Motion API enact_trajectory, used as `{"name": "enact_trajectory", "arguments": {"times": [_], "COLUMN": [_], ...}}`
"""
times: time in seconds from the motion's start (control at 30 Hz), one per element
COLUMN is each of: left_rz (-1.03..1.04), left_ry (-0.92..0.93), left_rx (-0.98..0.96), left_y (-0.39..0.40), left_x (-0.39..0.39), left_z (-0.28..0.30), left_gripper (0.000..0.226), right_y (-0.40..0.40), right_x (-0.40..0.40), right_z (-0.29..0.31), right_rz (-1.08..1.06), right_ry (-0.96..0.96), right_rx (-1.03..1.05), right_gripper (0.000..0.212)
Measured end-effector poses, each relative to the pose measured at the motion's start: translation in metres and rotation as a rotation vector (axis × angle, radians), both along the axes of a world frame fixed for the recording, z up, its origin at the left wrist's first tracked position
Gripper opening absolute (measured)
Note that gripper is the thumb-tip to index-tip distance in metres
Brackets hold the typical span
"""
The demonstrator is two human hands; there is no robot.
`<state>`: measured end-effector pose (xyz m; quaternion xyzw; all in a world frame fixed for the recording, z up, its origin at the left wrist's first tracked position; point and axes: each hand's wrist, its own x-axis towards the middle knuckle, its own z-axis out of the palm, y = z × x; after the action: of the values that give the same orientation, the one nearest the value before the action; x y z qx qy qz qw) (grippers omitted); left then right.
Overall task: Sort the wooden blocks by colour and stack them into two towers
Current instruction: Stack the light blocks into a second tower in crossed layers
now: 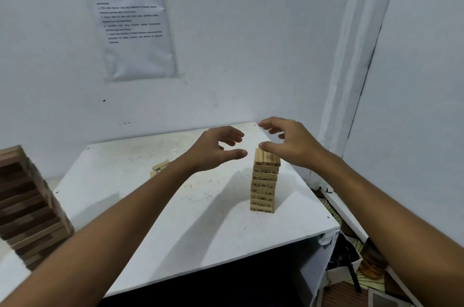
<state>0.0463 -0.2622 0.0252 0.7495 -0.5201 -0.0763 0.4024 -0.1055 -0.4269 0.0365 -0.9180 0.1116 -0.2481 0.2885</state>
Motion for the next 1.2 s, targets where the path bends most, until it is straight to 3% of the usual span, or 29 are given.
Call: {"name": "enact_trajectory", "arguments": {"times": [0.3, 0.63, 1.0, 1.2], "left_rz": [0.201, 0.461, 0.505, 0.517], "left_ry": [-0.006, 0.026, -0.091, -0.147], "left_rx": [0.031, 0.13, 0.244, 0.3], "left_y": [0.084, 0.178, 0.165, 0.15], "left_x": [0.032, 0.053, 0.072, 0.085], "left_z": [0.004, -0.053, -0.107, -0.122], "left_gripper": [0.04, 0.039, 0.056, 0.063], "right_y": [0.067, 0.133, 0.151, 0.153], "right_x": [0.042, 0.108, 0.185, 0.226], "right_z": [0.019, -0.045, -0.117, -0.125], "right_rz": [0.167, 0.326, 0.249, 0.234], "right_ry": [-0.022, 0.118, 0.224, 0.239], "right_rx": [-0.054, 0.062, 0.081, -0.107], "right_gripper": [0.044, 0.041, 0.042, 0.043]}}
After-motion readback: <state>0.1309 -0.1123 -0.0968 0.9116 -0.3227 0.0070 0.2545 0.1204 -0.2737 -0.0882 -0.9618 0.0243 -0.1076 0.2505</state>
